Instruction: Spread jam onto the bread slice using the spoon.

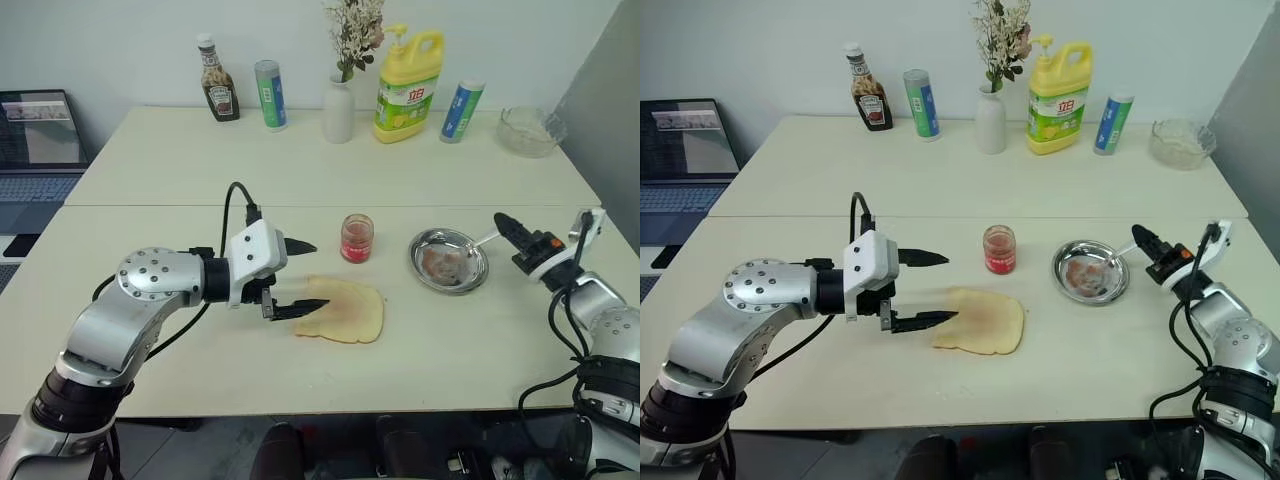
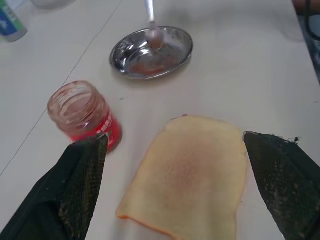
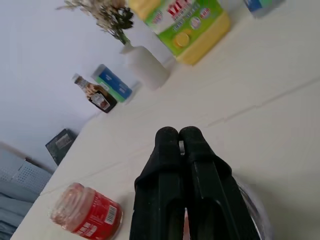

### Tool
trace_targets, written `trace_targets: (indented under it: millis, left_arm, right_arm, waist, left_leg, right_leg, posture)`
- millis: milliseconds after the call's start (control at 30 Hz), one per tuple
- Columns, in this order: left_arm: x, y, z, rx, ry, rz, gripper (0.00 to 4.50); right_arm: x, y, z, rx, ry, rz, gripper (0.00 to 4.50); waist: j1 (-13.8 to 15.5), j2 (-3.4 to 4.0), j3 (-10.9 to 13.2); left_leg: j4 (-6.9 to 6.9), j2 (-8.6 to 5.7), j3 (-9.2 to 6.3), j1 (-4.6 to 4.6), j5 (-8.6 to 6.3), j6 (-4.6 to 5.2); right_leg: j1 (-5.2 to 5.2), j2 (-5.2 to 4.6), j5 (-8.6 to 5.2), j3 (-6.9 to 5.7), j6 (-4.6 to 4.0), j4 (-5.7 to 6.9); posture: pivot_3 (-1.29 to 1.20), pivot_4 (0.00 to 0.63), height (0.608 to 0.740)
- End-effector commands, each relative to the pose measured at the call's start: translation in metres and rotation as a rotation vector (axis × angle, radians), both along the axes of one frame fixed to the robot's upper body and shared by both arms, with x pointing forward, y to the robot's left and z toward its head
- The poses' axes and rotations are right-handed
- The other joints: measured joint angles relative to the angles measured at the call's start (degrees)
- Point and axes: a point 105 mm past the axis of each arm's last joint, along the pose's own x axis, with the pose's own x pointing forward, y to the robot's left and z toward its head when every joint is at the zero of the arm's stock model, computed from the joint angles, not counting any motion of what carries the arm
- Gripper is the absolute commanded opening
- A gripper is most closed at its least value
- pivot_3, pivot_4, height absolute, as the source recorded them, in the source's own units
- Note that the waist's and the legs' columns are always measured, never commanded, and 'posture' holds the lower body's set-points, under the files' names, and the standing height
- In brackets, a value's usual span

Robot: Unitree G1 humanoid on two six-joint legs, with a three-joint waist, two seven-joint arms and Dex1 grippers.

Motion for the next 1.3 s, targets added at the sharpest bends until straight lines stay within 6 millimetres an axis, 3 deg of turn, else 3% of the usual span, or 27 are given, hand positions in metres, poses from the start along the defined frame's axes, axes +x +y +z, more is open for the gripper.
trace_targets:
  millis: [33,167,300,567,767,900,1100,1233,1300]
  left_arm:
    - [0.004,0.016,0.005,-0.019,-0.052,0.109,4.50]
    - [0.005,0.029,-0.002,-0.039,-0.058,0.203,4.50]
    - [-0.001,0.029,-0.010,-0.077,-0.033,0.215,4.50]
    - [-0.014,0.031,-0.006,-0.109,-0.017,0.187,4.50]
    - [-0.017,0.019,-0.005,-0.103,-0.026,0.159,4.50]
    - [-0.016,0.013,0.000,-0.107,-0.037,0.150,4.50]
    - [-0.015,0.009,0.003,-0.106,-0.041,0.145,4.50]
    - [-0.014,0.008,0.003,-0.105,-0.041,0.140,4.50]
    - [-0.013,0.007,0.003,-0.109,-0.039,0.140,4.50]
  right_arm:
    - [-0.017,0.018,0.057,-0.120,-0.171,0.036,0.03]
    - [-0.021,0.055,0.078,-0.255,-0.247,0.105,0.03]
    - [-0.011,0.106,0.098,-0.339,-0.352,0.186,0.03]
    - [0.006,0.177,0.097,-0.545,-0.492,0.320,0.03]
    - [0.021,0.194,0.079,-0.675,-0.561,0.328,0.03]
    - [0.021,0.204,0.066,-0.832,-0.655,0.372,0.03]
    - [0.018,0.207,0.056,-0.913,-0.728,0.406,0.03]
    - [0.016,0.210,0.042,-1.004,-0.771,0.442,0.03]
    - [0.015,0.212,0.026,-1.073,-0.783,0.475,0.03]
  waist:
    - [0.0,0.01,0.0]
    - [-0.1,0.02,0.0]
    - [-0.4,0.03,0.0]
    - [0.1,0.01,0.0]
    - [0.3,-0.01,0.0]
    - [0.2,0.00,0.0]
    - [0.2,0.00,0.0]
    - [0.1,0.00,0.0]
    - [0.1,-0.01,0.0]
  left_leg:
    - [0.00,0.01,-0.01,-0.01,0.00,0.00]
    - [0.00,0.03,-0.02,0.01,0.00,0.00]
    - [0.03,0.02,0.01,0.02,0.00,0.00]
    - [0.01,0.01,-0.01,-0.06,0.00,0.00]
    - [0.01,0.00,-0.02,-0.08,0.00,0.00]
    - [0.01,0.02,-0.04,-0.06,0.00,0.00]
    - [0.00,0.01,-0.04,-0.06,0.00,0.00]
    - [0.01,0.01,-0.05,-0.05,0.00,0.00]
    - [0.01,0.01,-0.04,-0.05,0.00,0.00]
  right_leg:
    - [-0.01,0.00,0.00,-0.01,0.00,0.00]
    - [0.00,0.00,-0.04,-0.03,0.07,0.00]
    - [0.00,0.00,-0.06,0.00,0.10,0.00]
    - [-0.06,-0.06,0.03,-0.09,-0.13,-0.04]
    - [-0.06,-0.07,0.04,-0.11,-0.15,-0.04]
    - [-0.06,-0.06,0.04,-0.14,-0.15,-0.02]
    - [-0.07,-0.06,0.04,-0.13,-0.15,-0.01]
    - [-0.07,-0.06,0.04,-0.13,-0.16,0.00]
    - [-0.07,-0.06,0.04,-0.13,-0.16,0.00]
  posture:
    - [0.00,0.150,0.740]
    - [0.00,0.150,0.740]
    - [0.00,0.150,0.740]
    - [0.00,0.150,0.740]
    - [0.00,0.150,0.740]
    - [0.00,0.150,0.740]
    - [0.00,0.150,0.740]
    - [0.00,0.150,0.740]
    - [0.00,0.150,0.740]
